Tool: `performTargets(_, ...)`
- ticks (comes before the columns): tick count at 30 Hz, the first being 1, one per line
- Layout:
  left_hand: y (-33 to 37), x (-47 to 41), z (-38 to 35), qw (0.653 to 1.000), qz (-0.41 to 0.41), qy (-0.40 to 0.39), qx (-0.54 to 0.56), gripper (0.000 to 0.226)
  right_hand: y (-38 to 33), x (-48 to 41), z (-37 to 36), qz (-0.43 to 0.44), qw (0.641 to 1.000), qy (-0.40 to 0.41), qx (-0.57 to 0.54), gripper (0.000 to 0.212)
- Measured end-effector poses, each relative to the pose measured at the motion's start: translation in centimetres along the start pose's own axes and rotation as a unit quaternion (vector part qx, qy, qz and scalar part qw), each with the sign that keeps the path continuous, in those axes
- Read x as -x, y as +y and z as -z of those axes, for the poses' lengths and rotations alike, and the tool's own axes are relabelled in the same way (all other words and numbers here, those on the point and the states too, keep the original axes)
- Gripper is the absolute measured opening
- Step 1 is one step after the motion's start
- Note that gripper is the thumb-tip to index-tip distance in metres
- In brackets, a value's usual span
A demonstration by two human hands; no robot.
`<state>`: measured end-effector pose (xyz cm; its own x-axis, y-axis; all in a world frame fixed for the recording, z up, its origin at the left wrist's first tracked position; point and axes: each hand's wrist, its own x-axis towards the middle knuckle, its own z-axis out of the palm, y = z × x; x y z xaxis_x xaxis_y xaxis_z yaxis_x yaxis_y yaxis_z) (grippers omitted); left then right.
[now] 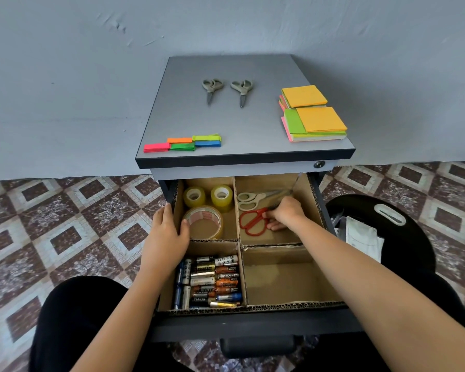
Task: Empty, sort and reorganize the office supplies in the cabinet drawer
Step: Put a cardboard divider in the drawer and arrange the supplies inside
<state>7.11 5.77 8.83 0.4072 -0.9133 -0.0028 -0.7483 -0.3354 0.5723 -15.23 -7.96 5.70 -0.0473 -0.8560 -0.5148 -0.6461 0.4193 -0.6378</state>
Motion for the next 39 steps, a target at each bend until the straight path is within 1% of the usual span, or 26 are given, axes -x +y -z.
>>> performTargets(5, 0.0, 0.0, 0.0, 1.0, -0.002, 0.001, 0.005, 0.061, 0.0, 0.2, 0.2, -0.011, 1.0, -0.015, -0.019, 0.02)
performTargets(9, -0.1, 0.0, 0.0, 1.0, 0.001, 0.0, 0.016, 0.061, 0.2, 0.6, 0.8, -0.003, 0.999, -0.018, -0.04, 0.019)
performTargets(11, -0.1, 0.0, 0.0, 1.0, 0.004, 0.003, 0.029, 0.06, 0.2, 1.1, 1.2, 0.012, 0.999, -0.015, -0.049, 0.028)
performTargets(14, 0.0, 0.0, 0.1, 0.999, 0.0, 0.022, 0.049, 0.054, 0.1, 2.1, 2.0, 0.052, 0.997, -0.01, -0.058, 0.054)
performTargets(15, -0.2, 0.0, 0.1, 0.998, -0.008, 0.035, 0.049, 0.052, 0.1, 2.5, 2.2, 0.064, 0.996, -0.01, -0.06, 0.06)
performTargets(16, -0.3, 0.0, 0.2, 0.998, -0.022, 0.051, 0.043, 0.049, -0.1, 2.8, 2.5, 0.078, 0.995, -0.01, -0.057, 0.061)
performTargets(19, -0.4, 0.0, 0.3, 0.994, -0.067, 0.09, 0.018, 0.04, -0.6, 4.0, 3.1, 0.119, 0.992, -0.001, -0.039, 0.052)
performTargets(21, 0.1, 0.1, 0.5, 0.989, -0.101, 0.109, 0.023, 0.037, -1.2, 5.3, 3.6, 0.153, 0.988, 0.007, -0.022, 0.046)
performTargets(26, 3.4, -0.5, 2.5, 0.968, -0.185, 0.165, 0.037, 0.036, -3.9, 8.8, 5.4, 0.266, 0.962, 0.049, 0.035, 0.035)
performTargets(30, 6.6, -2.7, 4.9, 0.95, -0.233, 0.204, 0.038, 0.035, -7.1, 10.2, 7.1, 0.318, 0.944, 0.084, 0.008, 0.029)
performTargets(33, 9.1, -5.3, 6.5, 0.947, -0.242, 0.208, 0.03, 0.035, -9.8, 10.5, 8.3, 0.344, 0.932, 0.116, -0.014, 0.028)
performTargets(36, 11.5, -8.3, 7.8, 0.951, -0.234, 0.202, 0.01, 0.037, -12.4, 10.2, 9.4, 0.36, 0.922, 0.137, -0.024, 0.03)
performTargets(39, 13.2, -11.5, 8.6, 0.955, -0.23, 0.184, -0.039, 0.039, -14.9, 9.3, 10.2, 0.365, 0.918, 0.154, -0.018, 0.029)
